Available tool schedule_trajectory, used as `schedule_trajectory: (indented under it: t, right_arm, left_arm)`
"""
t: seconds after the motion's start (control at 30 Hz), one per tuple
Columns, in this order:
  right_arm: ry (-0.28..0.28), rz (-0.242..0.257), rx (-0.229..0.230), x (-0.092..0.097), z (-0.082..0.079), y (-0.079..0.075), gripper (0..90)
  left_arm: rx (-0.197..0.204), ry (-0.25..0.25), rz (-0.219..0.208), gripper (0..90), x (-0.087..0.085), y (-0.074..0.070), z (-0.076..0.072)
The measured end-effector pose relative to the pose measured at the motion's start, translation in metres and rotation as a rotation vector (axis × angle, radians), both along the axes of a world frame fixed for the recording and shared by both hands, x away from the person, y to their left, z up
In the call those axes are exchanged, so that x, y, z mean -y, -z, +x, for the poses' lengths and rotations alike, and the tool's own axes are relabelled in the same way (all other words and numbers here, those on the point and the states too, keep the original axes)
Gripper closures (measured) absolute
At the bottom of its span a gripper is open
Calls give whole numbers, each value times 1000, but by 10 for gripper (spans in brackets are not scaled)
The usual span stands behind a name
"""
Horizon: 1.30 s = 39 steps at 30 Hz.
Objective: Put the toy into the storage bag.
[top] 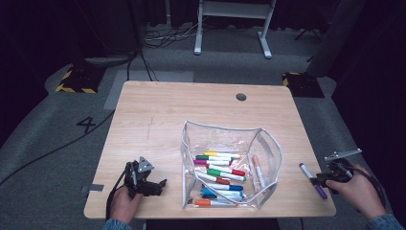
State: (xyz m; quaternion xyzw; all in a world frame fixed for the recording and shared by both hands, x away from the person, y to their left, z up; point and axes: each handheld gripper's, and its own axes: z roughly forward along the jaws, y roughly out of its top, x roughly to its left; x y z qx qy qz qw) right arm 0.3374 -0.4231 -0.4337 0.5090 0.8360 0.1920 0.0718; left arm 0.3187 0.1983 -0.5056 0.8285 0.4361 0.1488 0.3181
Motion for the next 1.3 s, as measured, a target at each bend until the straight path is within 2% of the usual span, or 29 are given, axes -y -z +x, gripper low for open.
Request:
schedule_trajectory:
  t: [0.07,0.17,0.23,0.4,0.43,0.53,0.63,0.7,0.77,0.8,0.83,1.1,1.13,1.17,1.23,1.3]
  right_arm:
    - [0,-1,-7,1,1,3,622]
    - [-6,-42,-12,3,3,11,638]
    - [1,-50,-26,3,6,18,652]
    - [7,-73,-40,2,9,25,743]
    - [12,-67,-57,1,11,27,758]
    - [11,-67,-73,-2,13,29,763]
    - [20,-97,-74,-8,16,28,768]
    - [18,-80,-77,-9,17,26,768]
    - [13,-50,-63,-11,16,20,768]
    - [13,-50,-63,-11,16,20,768]
    - [1,-29,-42,-13,15,11,768]
    - [-63,56,29,-29,9,-32,768]
    - [-63,56,29,-29,9,-32,768]
    - [-82,74,55,-34,7,-46,768]
    - [-88,75,65,-35,7,-50,768]
    - [-113,90,90,-40,6,-65,768]
  left_arm:
    - [0,0,0,0,0,0,0]
    - [0,1,2,0,0,0,0]
    - [0,0,0,0,0,0,0]
    - [1,1,1,0,0,0,0]
    - [0,0,0,0,0,0,0]
    - [0,0,1,0,0,0,0]
    - [1,2,3,0,0,0,0]
    - [0,0,0,0,0,0,0]
    - [1,2,3,0,0,0,0]
    - [0,0,0,0,0,0,0]
    - [0,0,0,0,0,0,0]
    - [3,4,5,0,0,0,0]
    - [4,3,3,0,0,0,-1]
    - [3,1,6,0,0,0,-1]
    - [1,3,9,0,-1,0,-1]
    - [1,2,7,0,-1,0,-1]
